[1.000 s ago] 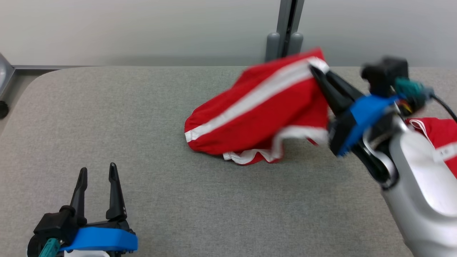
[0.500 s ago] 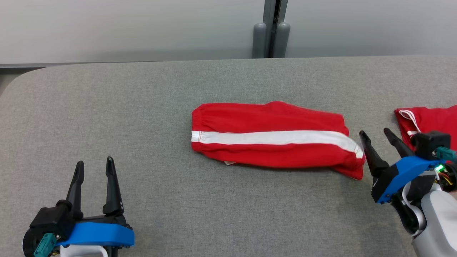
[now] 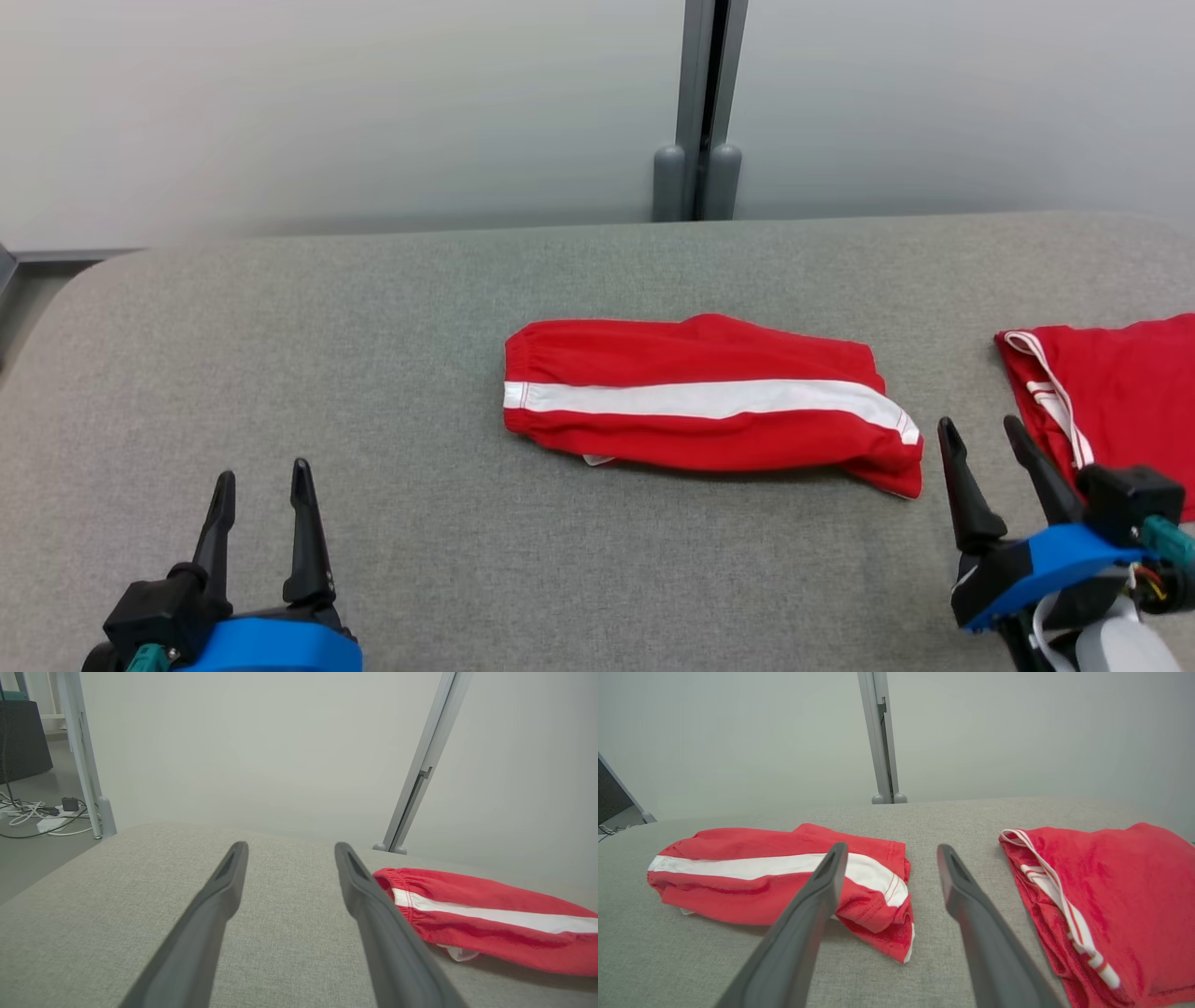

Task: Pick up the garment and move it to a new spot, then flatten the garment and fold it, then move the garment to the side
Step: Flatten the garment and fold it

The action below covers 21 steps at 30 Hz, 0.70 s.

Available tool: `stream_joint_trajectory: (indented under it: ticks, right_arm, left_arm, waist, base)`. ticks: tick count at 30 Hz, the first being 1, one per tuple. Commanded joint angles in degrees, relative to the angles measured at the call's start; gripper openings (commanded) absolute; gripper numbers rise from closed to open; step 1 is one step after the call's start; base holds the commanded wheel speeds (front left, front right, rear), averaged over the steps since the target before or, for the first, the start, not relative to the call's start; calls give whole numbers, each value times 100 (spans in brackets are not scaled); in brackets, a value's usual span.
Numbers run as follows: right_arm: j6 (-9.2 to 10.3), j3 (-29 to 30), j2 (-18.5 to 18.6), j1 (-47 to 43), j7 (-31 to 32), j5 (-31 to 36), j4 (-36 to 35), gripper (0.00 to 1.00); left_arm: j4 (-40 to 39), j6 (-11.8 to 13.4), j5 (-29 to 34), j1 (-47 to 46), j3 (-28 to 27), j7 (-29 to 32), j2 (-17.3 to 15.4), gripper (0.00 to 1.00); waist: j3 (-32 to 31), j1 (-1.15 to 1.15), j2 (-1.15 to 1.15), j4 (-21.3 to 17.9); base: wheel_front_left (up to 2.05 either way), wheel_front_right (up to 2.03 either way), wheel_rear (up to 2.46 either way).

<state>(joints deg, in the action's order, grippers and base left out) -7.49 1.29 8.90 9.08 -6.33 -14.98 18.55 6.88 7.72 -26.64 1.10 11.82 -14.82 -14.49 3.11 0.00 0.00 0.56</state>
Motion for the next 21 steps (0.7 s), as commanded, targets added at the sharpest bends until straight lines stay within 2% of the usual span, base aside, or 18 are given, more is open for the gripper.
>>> stream_joint_trajectory:
  ticks: [1, 11, 21]
  right_arm:
    - [-1, 38, -43, -155, 40, 56, -113, 100]
    - [-1, 137, -425, -997, 425, 276, -1166, 100]
    - [-1, 233, -534, -1186, 573, 297, -1372, 100]
  left_arm:
    - [19, -13, 29, 64, -7, -29, -7, 100]
    - [191, -45, 5, 278, -11, -36, 7, 100]
    - [219, -19, -6, 309, 30, -36, -23, 100]
  waist:
    - [-83, 0, 0, -47]
    - [-353, 0, 0, -94]
    - [-371, 0, 0, -88]
  base:
    - [0, 0, 0]
    - [0, 0, 0]
    - [0, 0, 0]
